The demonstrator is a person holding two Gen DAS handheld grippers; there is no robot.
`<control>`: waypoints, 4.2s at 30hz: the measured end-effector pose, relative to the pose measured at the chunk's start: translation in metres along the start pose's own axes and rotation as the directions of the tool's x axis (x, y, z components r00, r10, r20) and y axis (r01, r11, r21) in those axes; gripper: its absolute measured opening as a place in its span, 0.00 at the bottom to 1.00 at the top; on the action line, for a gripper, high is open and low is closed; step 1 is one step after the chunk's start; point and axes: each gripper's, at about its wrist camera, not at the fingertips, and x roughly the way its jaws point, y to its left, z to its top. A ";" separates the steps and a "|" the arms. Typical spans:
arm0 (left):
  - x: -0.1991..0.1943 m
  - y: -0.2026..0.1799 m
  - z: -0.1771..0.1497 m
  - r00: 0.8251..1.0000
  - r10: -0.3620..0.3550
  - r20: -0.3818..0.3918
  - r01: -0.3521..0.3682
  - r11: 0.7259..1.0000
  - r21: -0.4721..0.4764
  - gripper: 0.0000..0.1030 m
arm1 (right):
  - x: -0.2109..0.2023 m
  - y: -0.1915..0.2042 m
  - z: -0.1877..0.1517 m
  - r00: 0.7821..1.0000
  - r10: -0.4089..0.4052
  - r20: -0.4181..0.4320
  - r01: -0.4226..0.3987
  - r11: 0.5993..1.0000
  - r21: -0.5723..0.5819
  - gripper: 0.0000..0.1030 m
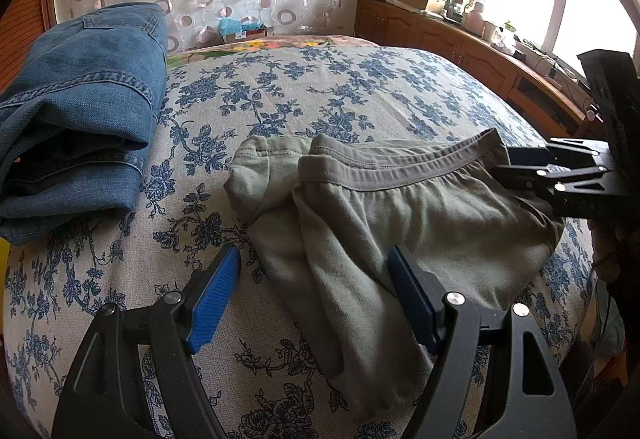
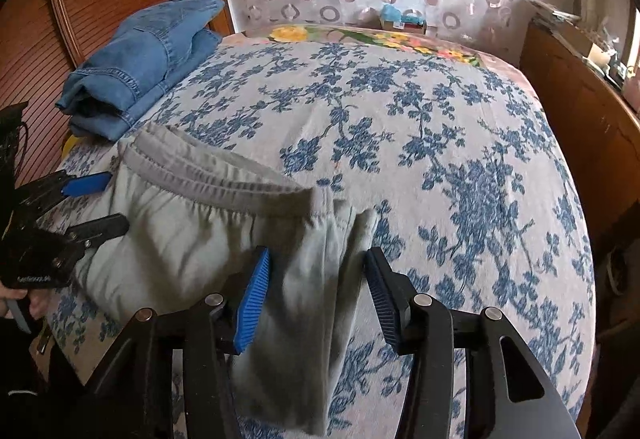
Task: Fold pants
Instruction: 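Grasp the pants waistband with the left gripper while the right gripper grasps the pants, then lift the folded grey-green pants with both grippers and carry them toward the blue jeans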
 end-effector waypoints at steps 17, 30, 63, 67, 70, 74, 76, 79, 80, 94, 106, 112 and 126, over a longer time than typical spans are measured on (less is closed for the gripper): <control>-0.008 0.013 0.013 1.000 -0.006 0.021 0.007 0.999 -0.047 0.75 | 0.010 -0.003 -0.002 0.999 -0.003 0.033 0.004 1.000 -0.023 0.64; 0.016 0.030 0.034 1.000 -0.009 -0.030 0.006 0.997 -0.078 0.75 | 0.009 -0.001 -0.003 0.999 -0.005 0.035 0.006 0.999 -0.033 0.67; -0.006 0.011 0.037 0.991 -0.115 0.069 0.120 0.991 -0.066 0.20 | 0.010 -0.006 -0.004 0.994 0.101 0.051 -0.099 0.995 -0.030 0.19; -0.012 0.008 0.037 0.989 -0.119 0.087 0.124 0.990 -0.063 0.20 | 0.009 -0.006 -0.003 0.992 0.115 0.052 -0.114 0.993 -0.033 0.15; -0.022 0.003 0.037 0.987 -0.116 0.108 0.122 0.991 -0.053 0.19 | 0.002 -0.004 -0.004 0.991 0.111 0.078 -0.108 0.993 -0.042 0.14; -0.038 -0.003 0.038 0.984 -0.111 0.141 0.117 0.992 -0.037 0.18 | -0.013 -0.002 -0.008 0.986 0.117 0.119 -0.114 0.993 -0.028 0.13; -0.048 -0.006 0.038 0.981 -0.113 0.161 0.120 0.992 -0.033 0.18 | -0.022 -0.001 -0.010 0.983 0.118 0.140 -0.115 0.993 -0.026 0.13; -0.061 -0.011 0.038 0.976 -0.111 0.187 0.117 0.993 -0.022 0.18 | -0.039 -0.003 -0.013 0.978 0.118 0.174 -0.116 0.993 -0.024 0.13; -0.065 -0.013 0.038 0.975 -0.109 0.194 0.115 0.993 -0.019 0.18 | -0.044 -0.003 -0.014 0.976 0.117 0.186 -0.114 0.993 -0.023 0.13; -0.121 -0.032 0.031 0.952 -0.097 0.292 0.095 0.995 0.018 0.18 | -0.111 0.009 -0.039 0.949 0.102 0.297 -0.093 0.995 -0.044 0.13; -0.154 -0.026 0.038 0.935 -0.050 0.352 0.050 0.999 0.011 0.18 | -0.141 0.021 -0.026 0.931 0.113 0.348 -0.082 0.991 -0.103 0.13; -0.163 -0.010 0.050 0.927 -0.020 0.374 0.023 1.000 -0.003 0.18 | -0.140 0.024 -0.003 0.922 0.128 0.366 -0.080 0.987 -0.142 0.13; -0.158 0.047 0.088 0.918 0.062 0.393 -0.043 0.997 -0.056 0.18 | -0.087 0.027 0.085 0.906 0.187 0.379 -0.105 0.968 -0.228 0.13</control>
